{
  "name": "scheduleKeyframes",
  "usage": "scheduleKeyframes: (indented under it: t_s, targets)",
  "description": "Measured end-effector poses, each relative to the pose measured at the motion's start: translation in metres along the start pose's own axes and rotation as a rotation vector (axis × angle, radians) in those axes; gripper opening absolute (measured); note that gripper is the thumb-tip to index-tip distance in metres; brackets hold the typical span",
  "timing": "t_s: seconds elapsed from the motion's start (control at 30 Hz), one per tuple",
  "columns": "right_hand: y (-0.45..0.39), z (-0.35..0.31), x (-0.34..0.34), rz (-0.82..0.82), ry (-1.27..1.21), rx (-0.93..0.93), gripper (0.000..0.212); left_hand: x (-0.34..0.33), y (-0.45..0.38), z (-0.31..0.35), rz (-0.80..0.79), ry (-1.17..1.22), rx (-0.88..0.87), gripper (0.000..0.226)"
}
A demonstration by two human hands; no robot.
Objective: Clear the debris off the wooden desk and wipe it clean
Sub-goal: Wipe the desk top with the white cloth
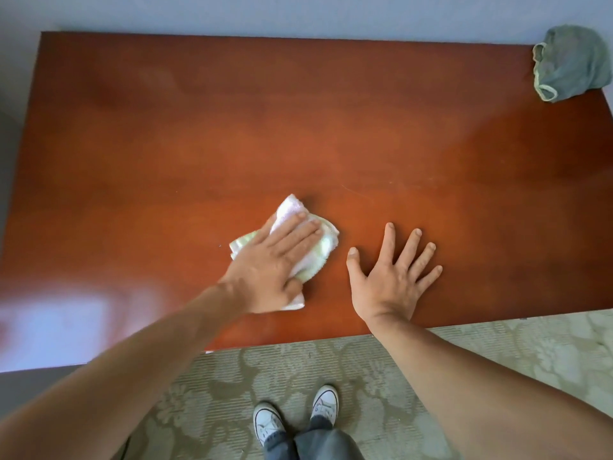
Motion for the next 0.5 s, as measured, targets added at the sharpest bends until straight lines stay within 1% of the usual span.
scheduleKeyframes:
  t_s: [0.03,0.1,0.13,0.17,0.2,0.23,0.3,0.33,0.37,0.4,0.5]
  targets:
    - [0.000,0.000,0.001,-0.003,0.002,0.002,0.087,0.003,-0.005,-0.014,0.018,-0.011,0.036,0.083]
    - [-0.001,-0.001,0.001,-0.010,0.004,-0.001,0.087,0.006,-0.020,-0.027,0.099,-0.006,0.277,0.081]
    - [-0.001,-0.001,0.001,-0.012,0.002,-0.002,0.088,0.007,-0.027,-0.023,0.128,-0.001,0.391,0.081]
    - [0.000,-0.001,0.001,-0.008,-0.004,-0.004,0.088,0.005,-0.034,-0.014,0.133,0.007,0.444,0.082]
    - [-0.001,-0.001,0.001,-0.002,-0.009,-0.004,0.087,0.001,-0.037,-0.004,0.114,0.025,0.417,0.083]
    - [-0.001,-0.001,0.001,0.000,-0.011,-0.003,0.087,-0.004,-0.037,0.003,0.081,0.030,0.309,0.084]
    - [-0.001,-0.001,0.001,0.000,-0.006,-0.003,0.087,-0.004,-0.029,0.002,0.000,0.030,0.022,0.083]
    - [-0.001,-0.001,0.001,0.003,-0.001,-0.002,0.087,-0.002,-0.027,-0.006,-0.028,0.008,-0.064,0.082]
    - [0.000,-0.001,0.002,0.003,0.000,-0.002,0.087,0.000,-0.028,-0.015,-0.036,-0.023,-0.083,0.082]
    - [0.000,-0.001,0.002,0.000,-0.003,-0.002,0.087,0.001,-0.031,-0.021,-0.017,-0.045,-0.019,0.082]
    - [0.000,-0.001,0.002,-0.005,-0.007,-0.004,0.087,0.003,-0.044,-0.013,0.090,-0.052,0.399,0.083]
Point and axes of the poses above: each hand's wrist, its own y-axis away from the middle knuckle, its own x-axis out of the back of the hand, z = x × y, the point moved 2 cm from there along -y, towards the middle knuckle, and after that the axes turned 7 degrees about z, right-handed, at the moved point
